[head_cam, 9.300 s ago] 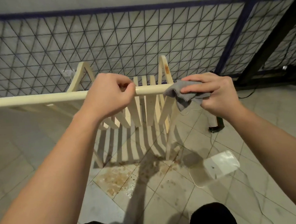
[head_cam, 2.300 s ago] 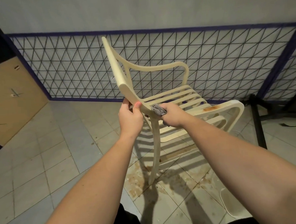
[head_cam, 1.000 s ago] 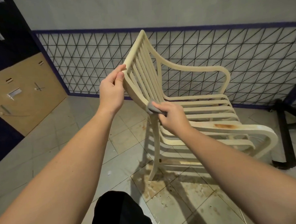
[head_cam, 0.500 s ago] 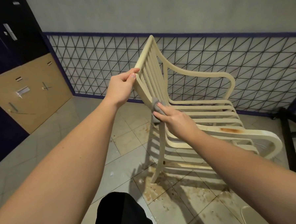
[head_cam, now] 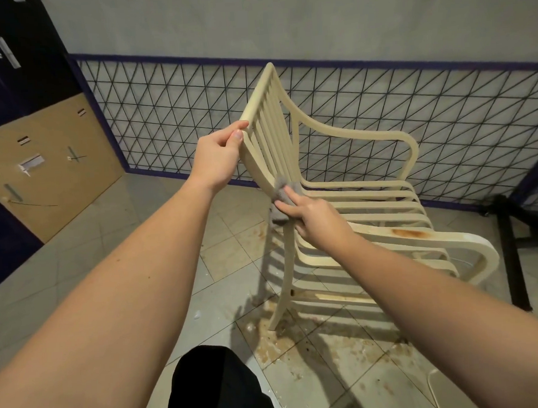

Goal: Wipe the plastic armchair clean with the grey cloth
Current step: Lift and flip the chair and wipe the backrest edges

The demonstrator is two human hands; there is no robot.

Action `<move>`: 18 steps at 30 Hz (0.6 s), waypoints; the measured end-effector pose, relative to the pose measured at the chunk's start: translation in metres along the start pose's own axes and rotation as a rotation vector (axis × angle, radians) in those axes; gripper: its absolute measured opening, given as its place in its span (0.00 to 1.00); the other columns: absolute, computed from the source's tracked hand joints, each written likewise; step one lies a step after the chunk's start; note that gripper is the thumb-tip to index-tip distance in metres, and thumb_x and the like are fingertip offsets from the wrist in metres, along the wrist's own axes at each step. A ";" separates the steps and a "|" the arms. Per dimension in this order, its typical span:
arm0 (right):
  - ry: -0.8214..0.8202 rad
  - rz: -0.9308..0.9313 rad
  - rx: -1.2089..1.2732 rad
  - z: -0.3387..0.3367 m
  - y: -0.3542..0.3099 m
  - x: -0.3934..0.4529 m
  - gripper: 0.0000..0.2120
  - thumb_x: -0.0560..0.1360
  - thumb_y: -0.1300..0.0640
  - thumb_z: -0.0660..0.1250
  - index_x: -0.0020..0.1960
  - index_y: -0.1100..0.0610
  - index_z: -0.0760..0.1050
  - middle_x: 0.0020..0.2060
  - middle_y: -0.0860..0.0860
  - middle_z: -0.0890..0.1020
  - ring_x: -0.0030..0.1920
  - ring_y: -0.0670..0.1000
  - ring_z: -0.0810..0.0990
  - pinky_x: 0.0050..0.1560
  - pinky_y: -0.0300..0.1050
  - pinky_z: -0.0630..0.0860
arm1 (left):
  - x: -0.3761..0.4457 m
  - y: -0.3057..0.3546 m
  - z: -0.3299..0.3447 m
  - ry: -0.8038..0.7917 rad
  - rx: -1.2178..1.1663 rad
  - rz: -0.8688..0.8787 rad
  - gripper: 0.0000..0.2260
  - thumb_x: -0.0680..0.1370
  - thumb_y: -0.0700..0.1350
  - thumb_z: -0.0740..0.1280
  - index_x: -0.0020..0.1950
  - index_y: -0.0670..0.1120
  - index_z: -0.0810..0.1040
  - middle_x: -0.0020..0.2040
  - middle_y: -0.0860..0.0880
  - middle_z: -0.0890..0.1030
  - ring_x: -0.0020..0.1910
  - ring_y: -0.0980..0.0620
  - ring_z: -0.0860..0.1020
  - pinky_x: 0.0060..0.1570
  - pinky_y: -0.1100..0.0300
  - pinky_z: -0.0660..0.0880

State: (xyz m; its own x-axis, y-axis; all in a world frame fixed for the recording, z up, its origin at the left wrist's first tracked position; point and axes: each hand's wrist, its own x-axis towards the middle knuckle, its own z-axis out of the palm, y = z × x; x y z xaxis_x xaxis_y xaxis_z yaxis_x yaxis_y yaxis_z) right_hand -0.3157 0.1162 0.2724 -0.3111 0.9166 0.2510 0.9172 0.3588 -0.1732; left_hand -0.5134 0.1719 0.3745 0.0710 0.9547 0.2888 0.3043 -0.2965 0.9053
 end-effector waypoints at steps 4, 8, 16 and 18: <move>-0.032 0.040 -0.132 0.010 0.040 -0.035 0.20 0.78 0.59 0.66 0.68 0.47 0.76 0.74 0.51 0.69 0.63 0.60 0.79 0.56 0.55 0.79 | -0.001 -0.001 0.001 0.012 -0.023 -0.009 0.14 0.85 0.44 0.60 0.67 0.50 0.80 0.60 0.55 0.78 0.50 0.67 0.75 0.40 0.83 0.66; 0.128 -0.078 -0.213 -0.010 0.058 -0.045 0.15 0.71 0.59 0.73 0.57 0.52 0.83 0.48 0.53 0.86 0.44 0.57 0.76 0.44 0.50 0.77 | -0.001 -0.003 0.002 0.031 -0.034 -0.007 0.14 0.85 0.44 0.60 0.67 0.50 0.80 0.62 0.54 0.78 0.51 0.69 0.74 0.41 0.83 0.67; 0.174 0.125 0.185 0.011 0.014 -0.006 0.25 0.77 0.63 0.66 0.73 0.55 0.71 0.69 0.54 0.75 0.67 0.56 0.74 0.69 0.53 0.71 | -0.001 -0.001 0.004 0.044 -0.052 0.002 0.14 0.85 0.43 0.60 0.67 0.48 0.80 0.59 0.52 0.79 0.46 0.67 0.75 0.41 0.79 0.70; 0.216 0.190 0.201 0.030 0.012 -0.022 0.28 0.75 0.67 0.67 0.75 0.57 0.69 0.71 0.55 0.73 0.70 0.57 0.74 0.72 0.53 0.69 | -0.002 0.000 0.004 0.047 -0.051 0.010 0.14 0.85 0.43 0.59 0.67 0.48 0.80 0.57 0.52 0.79 0.44 0.65 0.74 0.39 0.78 0.70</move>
State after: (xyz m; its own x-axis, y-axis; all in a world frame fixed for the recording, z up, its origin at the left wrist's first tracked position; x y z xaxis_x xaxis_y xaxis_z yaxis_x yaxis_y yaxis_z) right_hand -0.3053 0.1057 0.2366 -0.0600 0.9195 0.3884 0.8795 0.2327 -0.4151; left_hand -0.5095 0.1705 0.3727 0.0284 0.9499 0.3112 0.2553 -0.3079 0.9165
